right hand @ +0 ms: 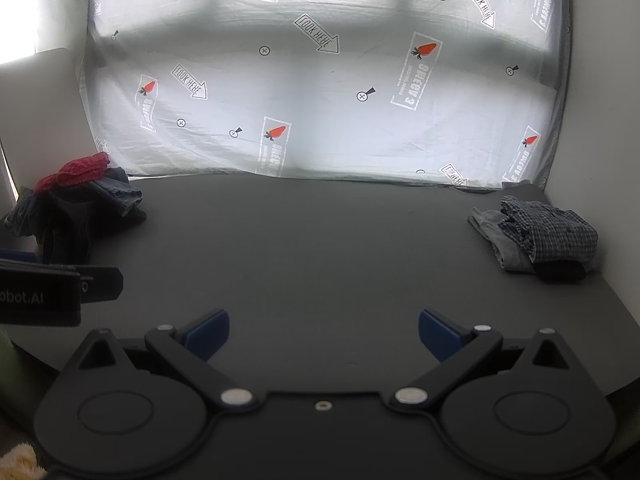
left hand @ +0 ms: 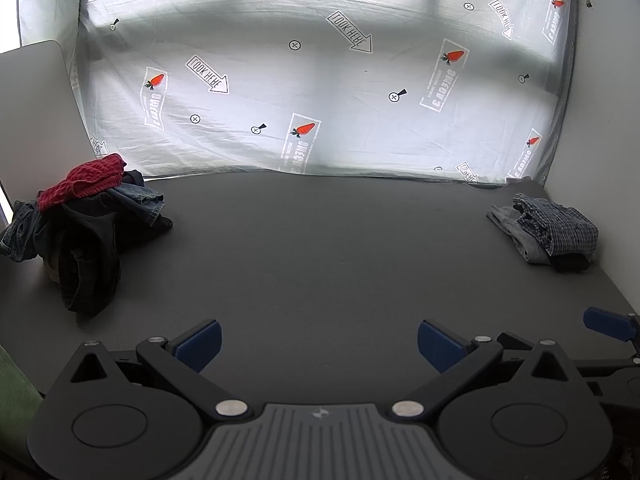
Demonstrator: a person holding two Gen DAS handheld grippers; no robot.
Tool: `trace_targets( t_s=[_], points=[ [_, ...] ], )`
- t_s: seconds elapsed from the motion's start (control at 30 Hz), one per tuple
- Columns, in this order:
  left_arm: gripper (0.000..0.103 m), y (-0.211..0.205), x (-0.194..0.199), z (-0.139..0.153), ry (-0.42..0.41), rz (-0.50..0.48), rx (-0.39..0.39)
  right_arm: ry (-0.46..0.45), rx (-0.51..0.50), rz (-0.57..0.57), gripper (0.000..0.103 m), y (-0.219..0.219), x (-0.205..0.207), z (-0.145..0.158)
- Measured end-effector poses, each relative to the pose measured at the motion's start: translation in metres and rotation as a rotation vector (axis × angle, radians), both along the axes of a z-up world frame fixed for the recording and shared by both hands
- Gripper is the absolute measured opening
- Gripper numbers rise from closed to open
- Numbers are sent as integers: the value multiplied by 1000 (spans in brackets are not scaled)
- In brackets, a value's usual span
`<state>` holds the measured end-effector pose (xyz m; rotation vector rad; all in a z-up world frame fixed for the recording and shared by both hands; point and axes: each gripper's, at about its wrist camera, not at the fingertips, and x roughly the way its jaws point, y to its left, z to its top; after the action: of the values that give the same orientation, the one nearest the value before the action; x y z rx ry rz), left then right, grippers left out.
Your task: Fold clothes
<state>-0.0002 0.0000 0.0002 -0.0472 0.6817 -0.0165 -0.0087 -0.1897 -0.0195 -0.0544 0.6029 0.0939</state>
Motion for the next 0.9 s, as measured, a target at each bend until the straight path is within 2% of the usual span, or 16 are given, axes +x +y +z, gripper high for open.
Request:
trace_targets(
  t_s=[0.9],
  points=[
    [103, -4, -5, 4, -5, -1, 4, -14, 5, 0, 102, -3, -8, 8]
  ],
)
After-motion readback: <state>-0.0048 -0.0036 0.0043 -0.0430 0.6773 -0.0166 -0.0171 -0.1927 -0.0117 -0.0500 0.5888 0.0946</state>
